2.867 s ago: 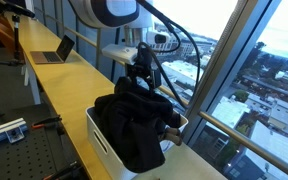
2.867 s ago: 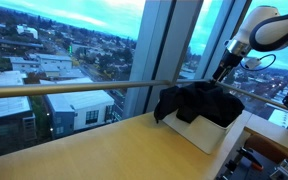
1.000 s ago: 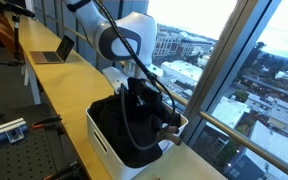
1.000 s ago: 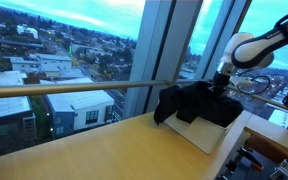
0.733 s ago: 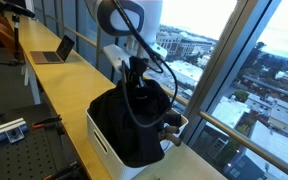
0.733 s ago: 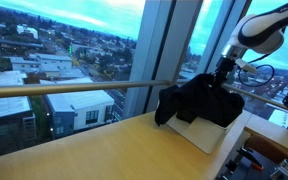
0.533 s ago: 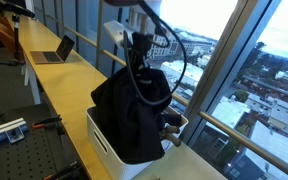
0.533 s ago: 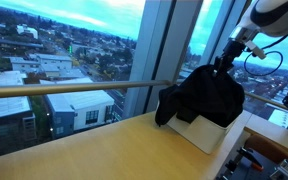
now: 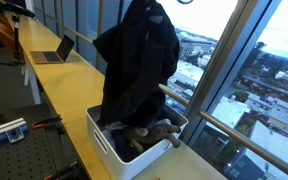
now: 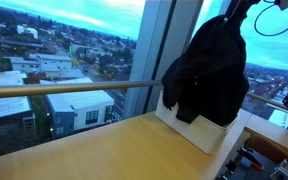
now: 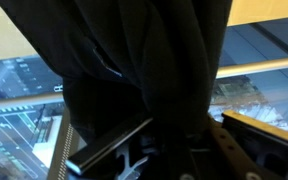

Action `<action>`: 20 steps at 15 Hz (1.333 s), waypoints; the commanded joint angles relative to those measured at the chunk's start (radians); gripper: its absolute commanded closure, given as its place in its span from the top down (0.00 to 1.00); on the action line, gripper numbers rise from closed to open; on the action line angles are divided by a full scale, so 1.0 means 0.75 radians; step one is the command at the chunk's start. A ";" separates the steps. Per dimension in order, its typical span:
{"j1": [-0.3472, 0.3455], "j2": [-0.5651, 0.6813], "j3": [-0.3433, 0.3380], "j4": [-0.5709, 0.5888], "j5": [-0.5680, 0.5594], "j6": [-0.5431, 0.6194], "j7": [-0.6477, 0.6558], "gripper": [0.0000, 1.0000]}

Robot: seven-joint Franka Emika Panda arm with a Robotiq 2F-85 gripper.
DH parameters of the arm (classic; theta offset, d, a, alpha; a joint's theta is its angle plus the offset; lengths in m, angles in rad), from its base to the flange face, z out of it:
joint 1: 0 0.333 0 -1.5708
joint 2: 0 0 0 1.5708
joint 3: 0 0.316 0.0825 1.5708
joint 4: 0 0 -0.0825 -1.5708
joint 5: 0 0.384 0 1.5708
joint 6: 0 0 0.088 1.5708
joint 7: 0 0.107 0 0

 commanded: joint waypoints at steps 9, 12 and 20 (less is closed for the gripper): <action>0.275 0.146 0.345 0.622 -0.324 -0.146 0.133 0.03; 0.354 0.224 0.431 0.817 -0.423 -0.220 0.188 0.03; 0.485 0.440 0.494 1.056 -0.534 -0.355 0.278 0.03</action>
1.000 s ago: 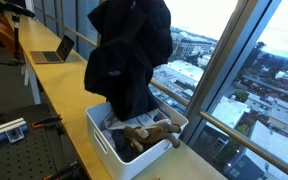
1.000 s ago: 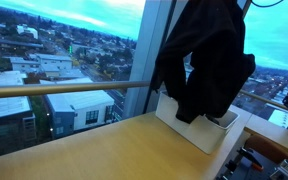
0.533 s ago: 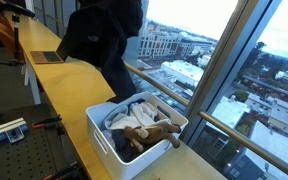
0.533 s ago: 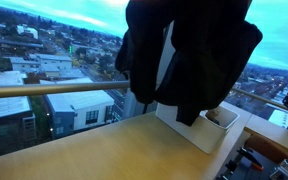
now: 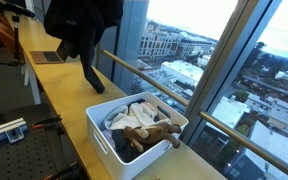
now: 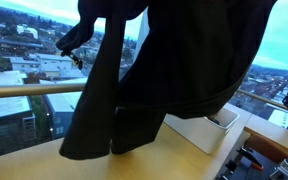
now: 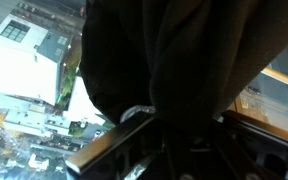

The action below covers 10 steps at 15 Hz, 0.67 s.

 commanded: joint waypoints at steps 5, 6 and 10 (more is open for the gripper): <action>-0.089 0.081 -0.030 -0.199 0.109 0.085 0.004 0.03; -0.109 0.075 -0.033 -0.260 0.134 0.107 0.005 0.03; -0.202 0.015 -0.042 -0.576 0.232 0.258 -0.007 0.03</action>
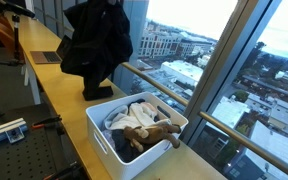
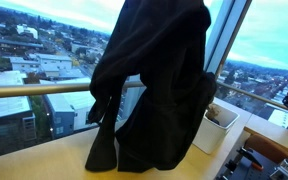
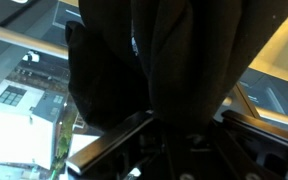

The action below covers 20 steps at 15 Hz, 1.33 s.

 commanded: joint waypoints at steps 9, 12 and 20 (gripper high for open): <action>0.008 -0.049 -0.059 -0.728 0.070 0.529 -0.001 0.03; 0.050 0.017 -0.059 -0.790 0.049 0.599 0.015 0.03; 0.020 -0.067 -0.105 -0.841 0.107 0.591 -0.022 0.58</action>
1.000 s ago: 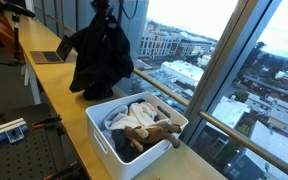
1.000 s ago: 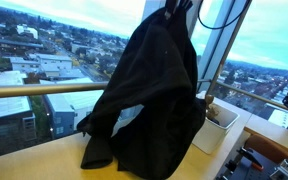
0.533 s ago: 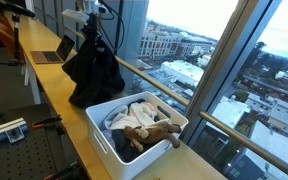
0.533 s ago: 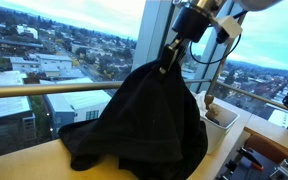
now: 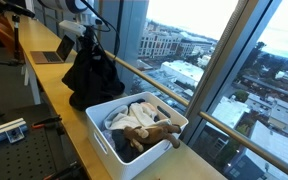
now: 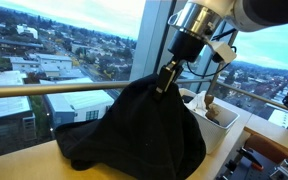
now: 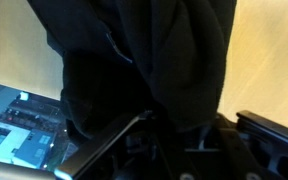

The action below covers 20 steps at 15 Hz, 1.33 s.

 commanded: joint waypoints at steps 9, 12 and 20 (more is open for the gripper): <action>-0.172 -0.296 -0.175 -0.088 0.108 -0.007 -0.110 1.00; -0.237 -0.282 -0.246 -0.129 0.053 0.033 -0.128 1.00; -0.435 -0.119 -0.459 -0.144 -0.017 0.148 -0.190 1.00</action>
